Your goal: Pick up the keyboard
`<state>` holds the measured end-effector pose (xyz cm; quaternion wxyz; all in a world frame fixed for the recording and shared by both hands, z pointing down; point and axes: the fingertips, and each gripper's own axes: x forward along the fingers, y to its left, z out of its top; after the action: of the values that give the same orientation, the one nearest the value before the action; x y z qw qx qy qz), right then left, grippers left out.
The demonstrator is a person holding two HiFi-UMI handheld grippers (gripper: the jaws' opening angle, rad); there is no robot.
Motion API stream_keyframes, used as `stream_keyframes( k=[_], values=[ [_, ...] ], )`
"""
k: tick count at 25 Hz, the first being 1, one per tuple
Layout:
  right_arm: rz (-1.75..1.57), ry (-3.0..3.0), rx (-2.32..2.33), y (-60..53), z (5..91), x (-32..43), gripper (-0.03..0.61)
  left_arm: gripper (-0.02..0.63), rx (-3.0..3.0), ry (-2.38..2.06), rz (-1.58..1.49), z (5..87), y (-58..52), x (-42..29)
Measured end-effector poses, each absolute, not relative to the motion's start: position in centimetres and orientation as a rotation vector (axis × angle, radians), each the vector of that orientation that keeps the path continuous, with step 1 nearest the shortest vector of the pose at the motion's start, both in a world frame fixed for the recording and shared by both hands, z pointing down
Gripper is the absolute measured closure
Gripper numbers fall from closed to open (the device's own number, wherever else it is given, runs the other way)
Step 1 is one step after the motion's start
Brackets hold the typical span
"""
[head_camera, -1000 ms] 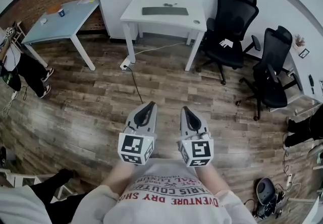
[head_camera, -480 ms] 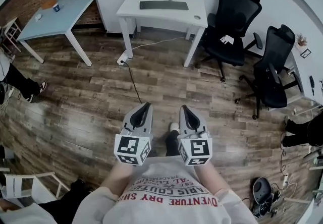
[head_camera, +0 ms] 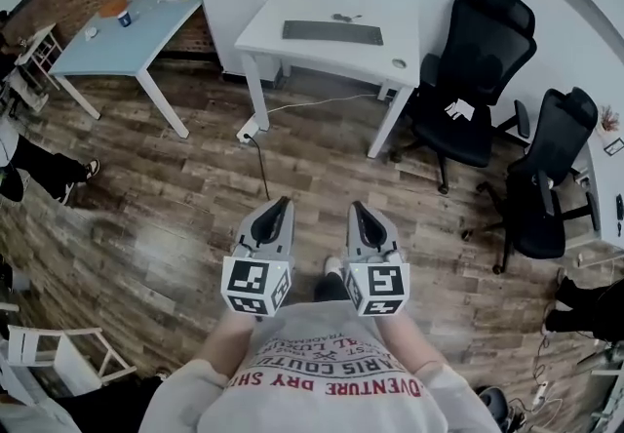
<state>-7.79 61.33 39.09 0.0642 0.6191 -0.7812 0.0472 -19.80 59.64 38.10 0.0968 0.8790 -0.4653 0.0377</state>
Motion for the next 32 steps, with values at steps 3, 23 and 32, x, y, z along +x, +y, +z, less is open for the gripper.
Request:
stream_keyframes(
  k=[3,23,32],
  values=[
    [0.136,-2.381,1.847,56.7,38.0,-4.3,0.554,0.578,2.590,-1.404,0.109,37.2,55.3,-16.6],
    [0.255,-2.350,1.802,37.3,41.3,7.4,0.554,0.578,2.545,-1.402,0.177,39.8,35.1,-5.4],
    [0.249,-2.301,1.869,23.7,41.4,6.2,0.554,0.578,2.600,-1.342,0.175,39.5,20.6,-6.6]
  ],
)
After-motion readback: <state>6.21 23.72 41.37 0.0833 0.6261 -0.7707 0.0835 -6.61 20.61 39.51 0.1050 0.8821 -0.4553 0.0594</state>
